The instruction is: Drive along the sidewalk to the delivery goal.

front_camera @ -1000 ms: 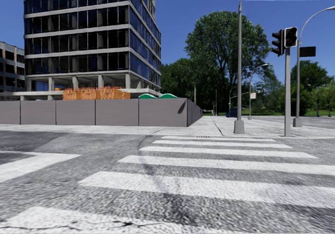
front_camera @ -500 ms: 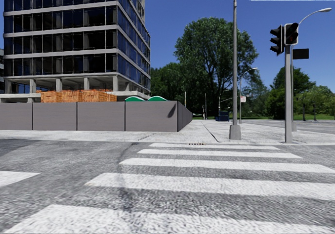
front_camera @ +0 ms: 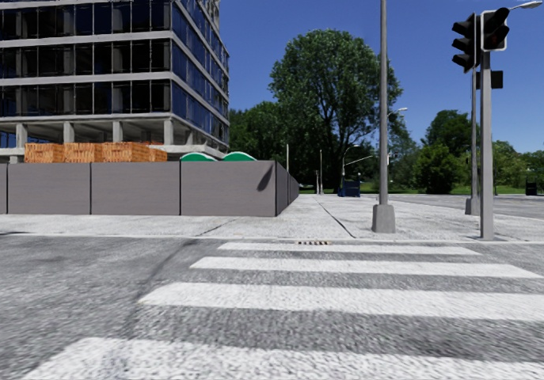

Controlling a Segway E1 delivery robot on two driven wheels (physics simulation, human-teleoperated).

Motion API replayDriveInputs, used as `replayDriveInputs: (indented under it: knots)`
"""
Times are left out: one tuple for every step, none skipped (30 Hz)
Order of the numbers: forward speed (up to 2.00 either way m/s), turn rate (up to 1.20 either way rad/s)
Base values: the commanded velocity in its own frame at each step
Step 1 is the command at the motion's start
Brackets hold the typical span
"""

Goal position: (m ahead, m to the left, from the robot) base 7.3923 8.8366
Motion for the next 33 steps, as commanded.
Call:
replayDriveInputs:
  knots:
    - [2.00,-0.23]
    - [2.00,-0.23]
    - [2.00,-0.23]
    - [2.00,-0.23]
    - [2.00,-0.23]
    - [2.00,-0.23]
    - [2.00,-0.23]
    - [2.00,-0.23]
    - [2.00,-0.23]
    - [2.00,-0.22]
    - [2.00,-0.22]
    - [2.00,-0.22]
    - [2.00,-0.14]
    - [2.00,-0.14]
    - [2.00,-0.01]
    - [2.00,0.00]
    - [2.00,0.00]
    - [2.00,0.00]
    - [2.00,0.00]
    - [2.00,0.00]
    - [2.00,0.00]
    - [2.00,0.00]
    - [2.00,0.00]
    - [2.00,0.00]
    - [2.00,0.00]
    - [2.00,0.00]
    - [2.00,0.00]
    - [2.00,0.00]
    - [2.00,0.00]
    - [2.00,0.00]
    - [2.00,0.00]
    - [2.00,0.00]
    - [2.00,0.00]
